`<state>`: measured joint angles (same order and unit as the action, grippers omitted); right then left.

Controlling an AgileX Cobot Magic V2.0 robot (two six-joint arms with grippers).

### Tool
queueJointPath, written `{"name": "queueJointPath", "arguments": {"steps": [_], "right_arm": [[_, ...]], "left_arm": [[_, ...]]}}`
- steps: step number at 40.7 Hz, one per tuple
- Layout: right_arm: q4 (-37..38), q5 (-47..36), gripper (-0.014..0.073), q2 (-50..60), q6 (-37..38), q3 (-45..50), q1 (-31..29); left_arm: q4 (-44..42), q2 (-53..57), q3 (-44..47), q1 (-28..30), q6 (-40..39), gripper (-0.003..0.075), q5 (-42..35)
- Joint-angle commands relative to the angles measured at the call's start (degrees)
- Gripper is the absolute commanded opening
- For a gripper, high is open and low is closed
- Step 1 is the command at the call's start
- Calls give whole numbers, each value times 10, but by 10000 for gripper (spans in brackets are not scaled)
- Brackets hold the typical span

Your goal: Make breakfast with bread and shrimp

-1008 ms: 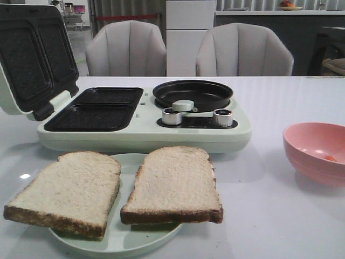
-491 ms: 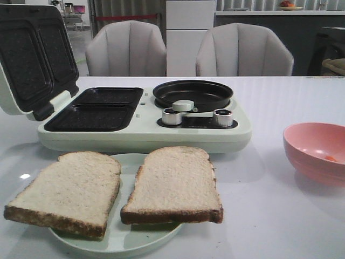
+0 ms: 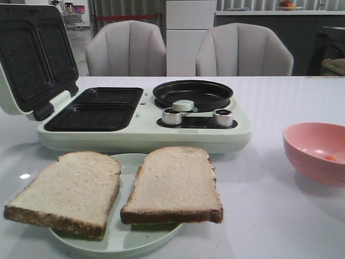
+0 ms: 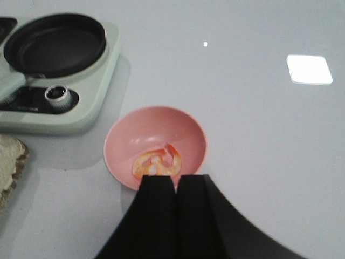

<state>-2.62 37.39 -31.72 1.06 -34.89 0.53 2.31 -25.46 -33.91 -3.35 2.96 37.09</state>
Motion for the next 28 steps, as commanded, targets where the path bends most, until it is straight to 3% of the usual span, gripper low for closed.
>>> {"name": "queueJointPath", "arguments": {"steps": [1, 6, 10, 12, 15, 18, 21, 28], "right_arm": [[0, -34, 45, -29, -1, -7, -1], [0, -34, 50, -52, -1, 0, -1], [0, -38, 153, -68, -1, 1, -1], [0, -42, 246, -72, -1, 1, -1], [0, -46, 393, -80, -1, 1, -1], [0, -47, 475, -83, -1, 1, -1], [0, -48, 497, -85, -1, 1, -1], [0, -47, 496, -90, -1, 1, -1]], "left_arm": [[11, -27, -15, -4, -5, 101, -43], [23, -46, -15, -4, -5, 102, -46], [22, -61, -15, -4, -5, 118, -46], [21, -67, -14, -4, -5, 174, -45], [21, -73, -13, -4, -5, 335, -45], [21, -79, -12, -4, -5, 496, -45], [21, -82, -11, -4, -5, 568, -44], [21, -85, 18, -34, 8, 552, -67]]}}
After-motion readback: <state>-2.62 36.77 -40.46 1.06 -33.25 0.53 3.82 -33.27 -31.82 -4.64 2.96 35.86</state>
